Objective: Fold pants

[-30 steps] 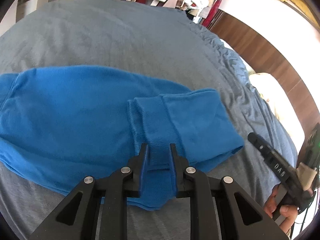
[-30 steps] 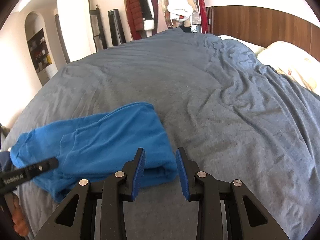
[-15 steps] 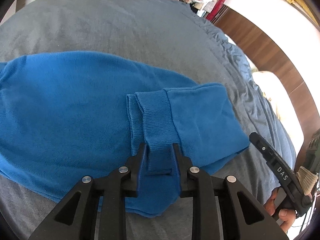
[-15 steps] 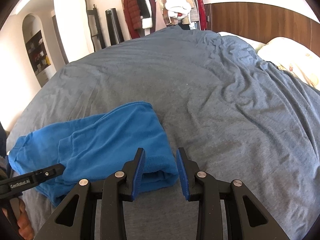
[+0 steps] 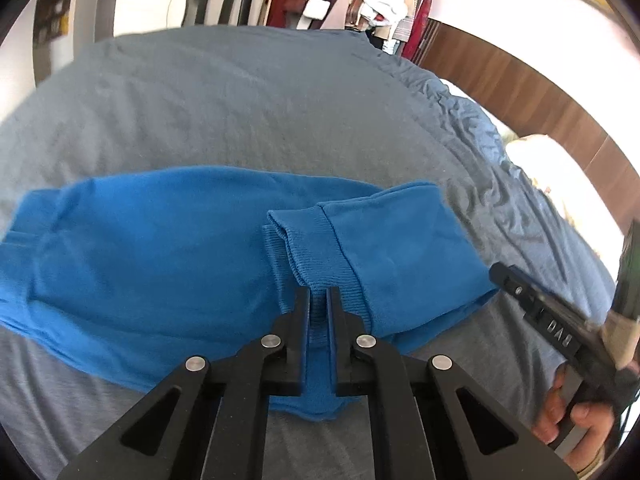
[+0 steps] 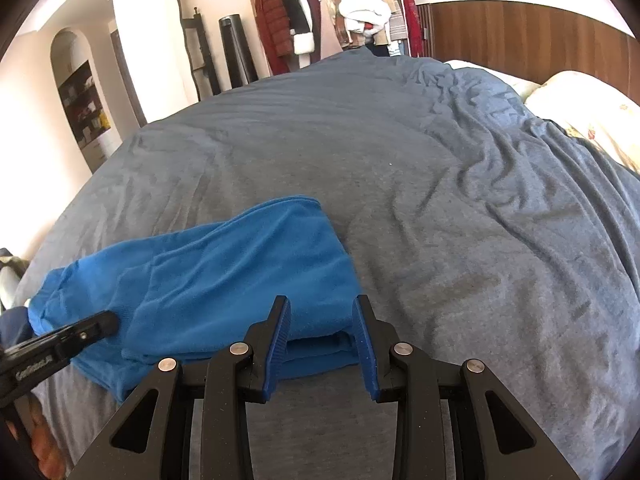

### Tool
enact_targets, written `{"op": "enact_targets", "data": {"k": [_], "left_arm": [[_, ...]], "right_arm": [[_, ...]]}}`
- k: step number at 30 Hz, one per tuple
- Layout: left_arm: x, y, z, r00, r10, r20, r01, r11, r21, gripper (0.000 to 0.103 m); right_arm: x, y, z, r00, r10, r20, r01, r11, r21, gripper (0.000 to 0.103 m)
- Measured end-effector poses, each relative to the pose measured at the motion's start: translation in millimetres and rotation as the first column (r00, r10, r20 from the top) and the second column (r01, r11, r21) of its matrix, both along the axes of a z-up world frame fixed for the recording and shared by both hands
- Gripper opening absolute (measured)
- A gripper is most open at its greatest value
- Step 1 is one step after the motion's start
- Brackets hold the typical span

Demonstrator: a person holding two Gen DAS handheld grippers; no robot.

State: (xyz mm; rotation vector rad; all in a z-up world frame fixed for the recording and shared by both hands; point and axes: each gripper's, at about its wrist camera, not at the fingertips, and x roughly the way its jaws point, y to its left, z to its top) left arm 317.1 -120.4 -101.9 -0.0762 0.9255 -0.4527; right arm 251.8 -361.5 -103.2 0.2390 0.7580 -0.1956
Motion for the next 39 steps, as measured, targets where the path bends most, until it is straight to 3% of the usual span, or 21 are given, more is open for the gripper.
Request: {"op": "enact_targets", "data": {"k": [3, 5, 13, 18, 25, 28, 30, 36, 39], "left_arm": [[6.1, 5.9, -10.2, 1.000, 0.029, -0.013, -0.028, 0.999, 0.046, 0.009], [14.6, 11.4, -21.8, 0.997, 0.034, -0.072, -0.033, 0.999, 0.007, 0.009], [17.0, 6.2, -27.8, 0.997, 0.031, -0.067, -0.030, 1.000, 0.009, 0.009], [14.5, -2.4, -31.9, 0.998, 0.024, -0.054, -0.021, 0.999, 0.044, 0.009], [15.2, 2.5, -32.9, 0.997, 0.024, -0.068, -0.022, 0.999, 0.035, 0.010], [10.7, 6.9, -25.2, 0.999, 0.037, -0.038, -0.036, 0.998, 0.047, 0.022], [5.0, 14.5, -17.3, 0.998, 0.065, -0.011, -0.065, 0.997, 0.046, 0.041], [-24.3, 52.6, 15.6, 0.989, 0.130, 0.066, -0.131, 0.991, 0.014, 0.043], [-39.3, 72.5, 31.9, 0.981, 0.160, 0.109, -0.162, 0.987, 0.013, 0.044]], "right_arm": [[1.9, -0.8, -0.4, 1.000, -0.002, -0.006, 0.002, 1.000, -0.001, 0.031], [1.4, -0.2, -1.4, 1.000, -0.004, -0.007, 0.004, 1.000, -0.009, 0.031], [9.8, 0.7, -2.6, 1.000, 0.001, 0.011, 0.000, 0.999, -0.040, 0.031], [15.9, -8.9, -26.3, 0.996, -0.021, -0.084, 0.019, 1.000, -0.019, 0.031], [17.2, -15.9, -37.8, 0.992, -0.033, -0.124, 0.036, 0.999, 0.015, 0.031], [12.2, -14.3, -25.5, 0.993, -0.055, -0.103, 0.055, 0.998, 0.002, 0.031], [4.2, -9.8, -10.3, 0.996, -0.056, -0.066, 0.055, 0.998, -0.021, 0.031], [-16.9, 26.7, 30.7, 1.000, 0.011, 0.020, -0.009, 0.995, -0.095, 0.033], [-24.1, 46.8, 45.6, 0.997, 0.057, 0.053, -0.053, 0.995, -0.084, 0.033]]}}
